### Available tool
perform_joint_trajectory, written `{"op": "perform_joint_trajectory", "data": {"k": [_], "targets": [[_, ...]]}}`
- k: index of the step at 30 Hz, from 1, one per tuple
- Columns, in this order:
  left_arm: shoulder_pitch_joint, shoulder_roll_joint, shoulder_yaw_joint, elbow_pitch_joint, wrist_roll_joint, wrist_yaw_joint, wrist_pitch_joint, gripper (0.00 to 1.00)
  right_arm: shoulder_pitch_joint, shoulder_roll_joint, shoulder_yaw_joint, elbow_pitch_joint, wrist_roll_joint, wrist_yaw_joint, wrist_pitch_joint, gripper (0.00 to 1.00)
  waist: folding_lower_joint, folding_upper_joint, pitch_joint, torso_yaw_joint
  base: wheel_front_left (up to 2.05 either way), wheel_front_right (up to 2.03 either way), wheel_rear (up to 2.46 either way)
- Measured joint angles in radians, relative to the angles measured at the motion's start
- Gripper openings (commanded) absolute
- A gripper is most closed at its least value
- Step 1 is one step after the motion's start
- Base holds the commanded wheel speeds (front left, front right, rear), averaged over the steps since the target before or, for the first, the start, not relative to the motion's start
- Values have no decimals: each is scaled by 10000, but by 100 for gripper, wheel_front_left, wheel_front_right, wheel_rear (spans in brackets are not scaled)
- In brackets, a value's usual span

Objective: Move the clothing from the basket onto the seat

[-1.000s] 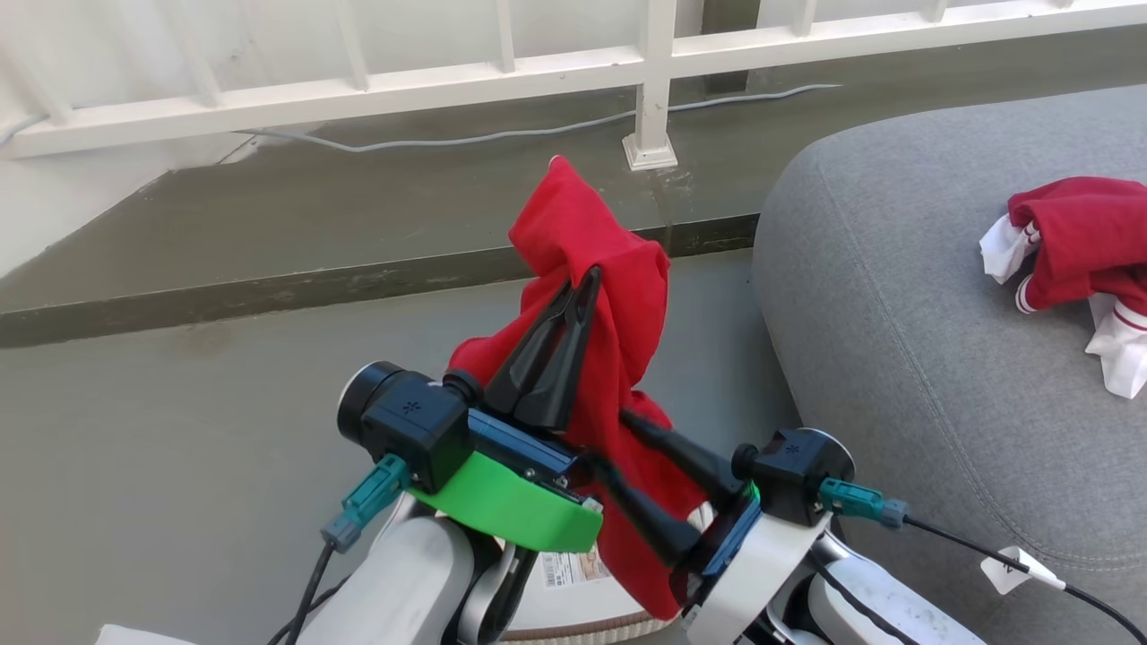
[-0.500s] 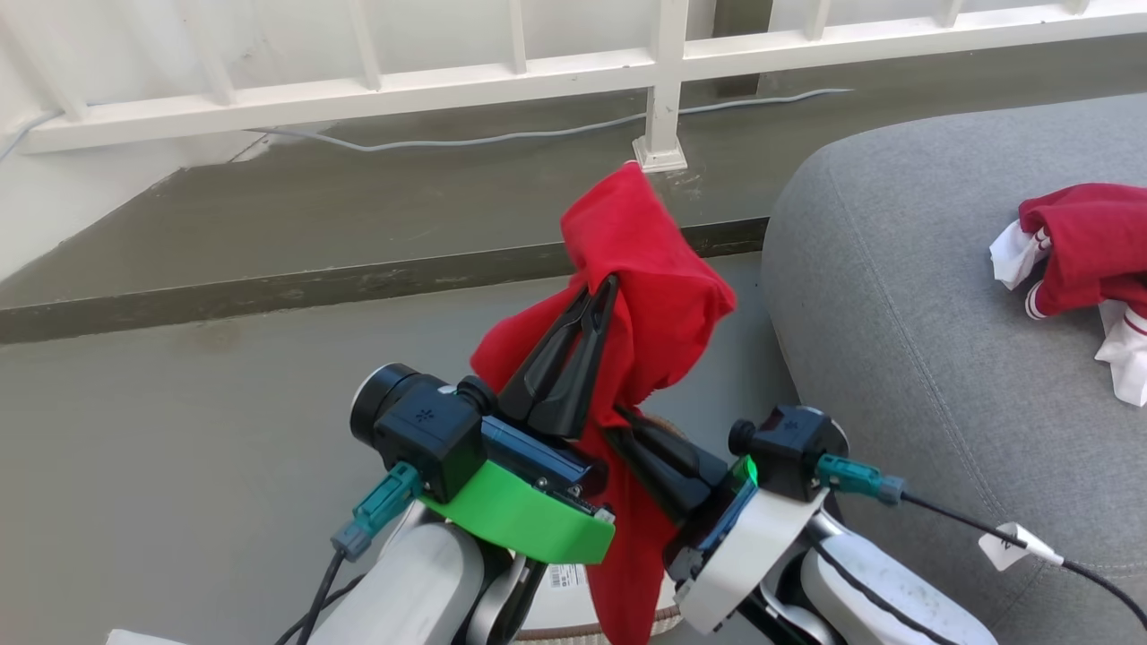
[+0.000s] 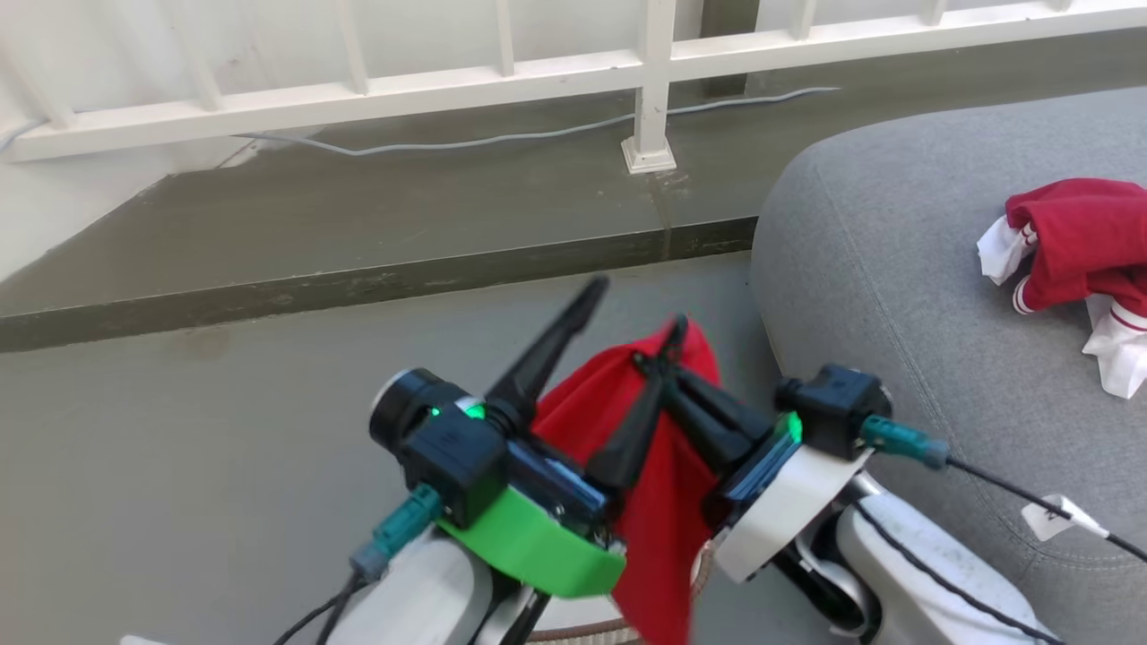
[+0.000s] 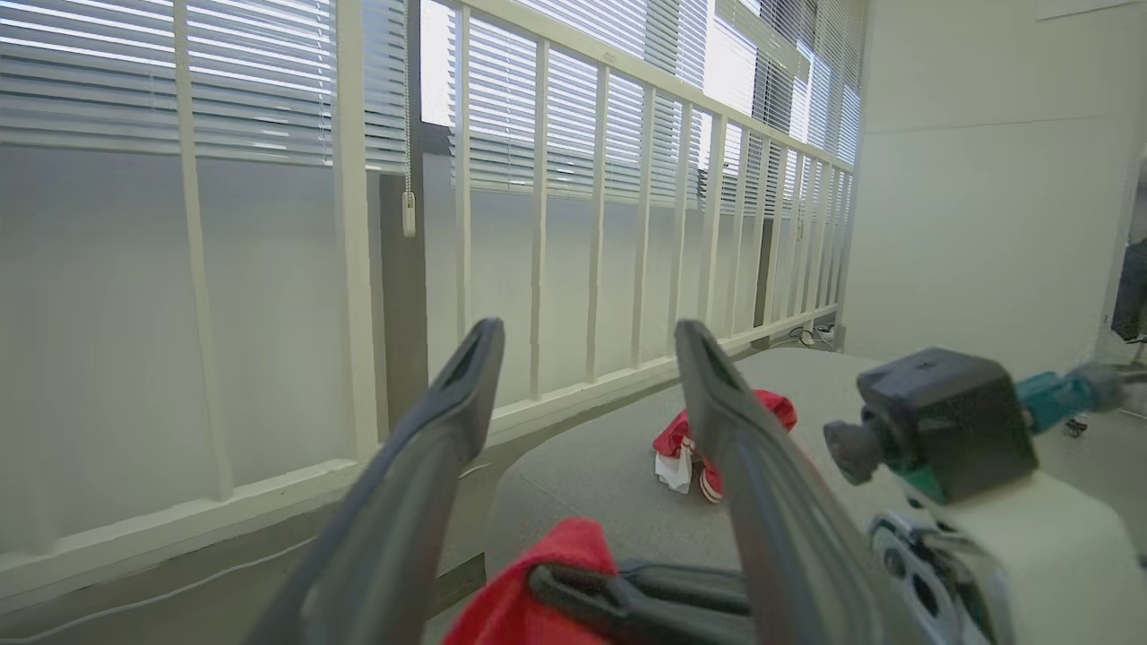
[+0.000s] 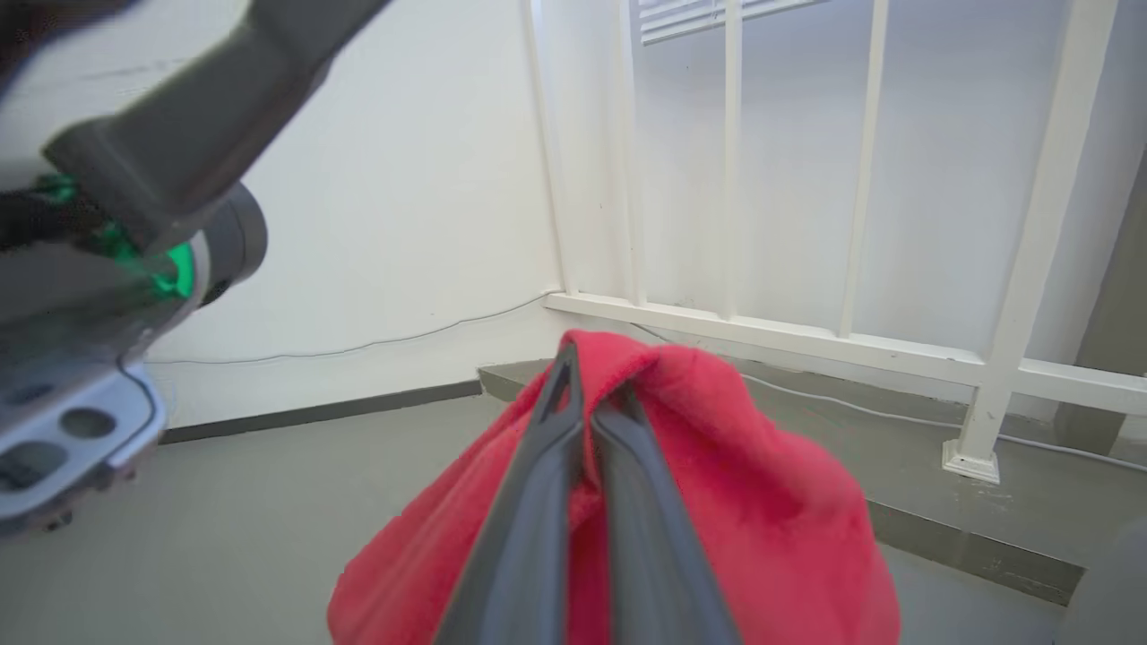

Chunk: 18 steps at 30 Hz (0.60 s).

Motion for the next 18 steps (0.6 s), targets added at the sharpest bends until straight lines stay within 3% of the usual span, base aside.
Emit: {"op": "perform_joint_trajectory", "data": {"k": [9, 18], "targets": [[413, 763, -686, 439, 395, -291, 560, 100, -119, -268, -552, 424, 111, -31, -144, 0, 0, 0, 31, -235, 0, 0, 0], [897, 1034, -940, 623, 297, -378, 1166, 100, -208, -311, -986, 683, 339, -115, -259, 0, 0, 0, 86, -838, 0, 0, 0]]}}
